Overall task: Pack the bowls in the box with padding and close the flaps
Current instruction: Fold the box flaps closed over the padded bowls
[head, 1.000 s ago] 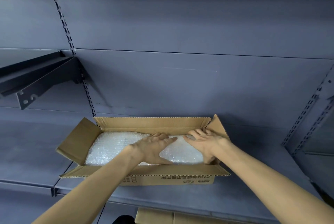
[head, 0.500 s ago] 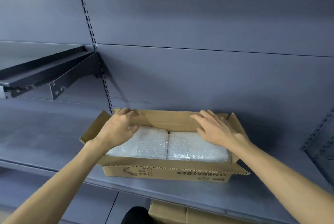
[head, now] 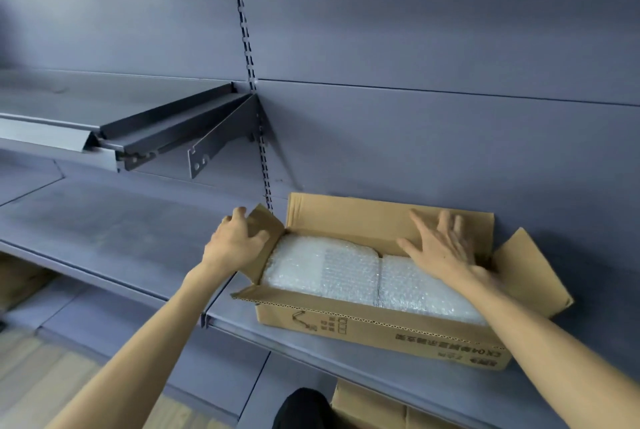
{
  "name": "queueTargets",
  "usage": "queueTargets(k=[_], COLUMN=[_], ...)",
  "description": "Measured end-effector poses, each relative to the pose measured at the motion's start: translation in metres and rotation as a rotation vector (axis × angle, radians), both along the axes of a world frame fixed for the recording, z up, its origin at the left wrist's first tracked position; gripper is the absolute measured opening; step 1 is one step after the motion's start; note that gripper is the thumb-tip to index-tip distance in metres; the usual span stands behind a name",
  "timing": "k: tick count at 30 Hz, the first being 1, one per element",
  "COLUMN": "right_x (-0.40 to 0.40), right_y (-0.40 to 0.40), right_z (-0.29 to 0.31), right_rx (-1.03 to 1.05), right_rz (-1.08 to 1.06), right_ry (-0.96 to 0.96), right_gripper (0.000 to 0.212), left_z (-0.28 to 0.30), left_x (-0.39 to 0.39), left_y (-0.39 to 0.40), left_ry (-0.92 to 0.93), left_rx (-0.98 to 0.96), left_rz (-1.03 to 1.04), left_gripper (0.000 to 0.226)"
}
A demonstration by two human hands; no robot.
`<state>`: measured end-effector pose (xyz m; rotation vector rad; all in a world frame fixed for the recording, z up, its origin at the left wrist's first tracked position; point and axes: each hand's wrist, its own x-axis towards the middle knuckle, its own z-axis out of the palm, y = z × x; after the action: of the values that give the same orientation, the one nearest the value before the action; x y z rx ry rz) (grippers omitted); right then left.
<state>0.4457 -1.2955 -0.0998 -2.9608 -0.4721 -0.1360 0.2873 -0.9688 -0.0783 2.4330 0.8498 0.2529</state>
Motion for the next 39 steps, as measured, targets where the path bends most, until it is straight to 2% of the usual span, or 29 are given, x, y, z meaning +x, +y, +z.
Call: queueTargets(k=[5, 8, 9, 11, 13, 15, 20, 23, 26, 31, 34, 37, 39], right_x=[-0.004, -0.007, -0.008, -0.01, -0.01, -0.01, -0.014, -0.02, -0.025, -0.032, -0.036, -0.041, -0.045], right_y=[0.013, 0.011, 0.01, 0.008, 0.007, 0.005, -0.007, -0.017, -0.034, -0.059, -0.077, -0.097, -0.11], right_z=[-0.002, -0.006, -0.007, -0.009, -0.008, -0.008, -0.005, -0.003, 0.001, 0.012, 0.02, 0.029, 0.034], right_rx=[-0.001, -0.037, -0.043, -0.047, -0.039, -0.01, -0.001, 0.008, -0.066, -0.092, -0.114, -0.145, -0.167], right_rz=[-0.052, -0.061, -0.057, -0.042, -0.03, -0.022, -0.019, 0.003, 0.038, -0.001, -0.024, -0.114, -0.197], right_ry=[0.027, 0.011, 0.004, -0.005, 0.001, 0.017, -0.057, -0.096, -0.231, -0.296, -0.352, -0.387, -0.353], right_gripper=[0.075, 0.077, 0.077, 0.076, 0.075, 0.074, 0.07, 0.065, 0.052, 0.047, 0.043, 0.04, 0.047], left_z=[0.002, 0.0, -0.005, -0.013, -0.016, -0.017, -0.011, -0.007, -0.007, 0.002, 0.01, 0.014, 0.013], left_x=[-0.002, 0.003, 0.005, 0.007, 0.009, 0.012, 0.026, 0.036, 0.043, 0.061, 0.072, 0.083, 0.091], left_y=[-0.01, -0.025, -0.031, -0.04, -0.042, -0.038, -0.043, -0.056, -0.06, -0.08, -0.105, -0.129, -0.147], left_ry=[-0.13, -0.15, -0.104, 0.002, 0.028, 0.028, 0.117, 0.153, 0.137, 0.017, -0.075, -0.174, -0.22], left_rx=[-0.033, -0.104, -0.077, 0.098, 0.271, 0.337, 0.456, 0.532, 0.527, 0.511, 0.436, 0.356, 0.35], left_rz=[0.009, -0.072, -0.117, -0.16, -0.169, -0.204, -0.293, -0.356, -0.37, -0.368, -0.462, -0.57, -0.7], left_gripper=[0.066, 0.065, 0.06, 0.048, 0.036, 0.03, 0.046, 0.047, 0.043, 0.034, 0.032, 0.018, 0.019])
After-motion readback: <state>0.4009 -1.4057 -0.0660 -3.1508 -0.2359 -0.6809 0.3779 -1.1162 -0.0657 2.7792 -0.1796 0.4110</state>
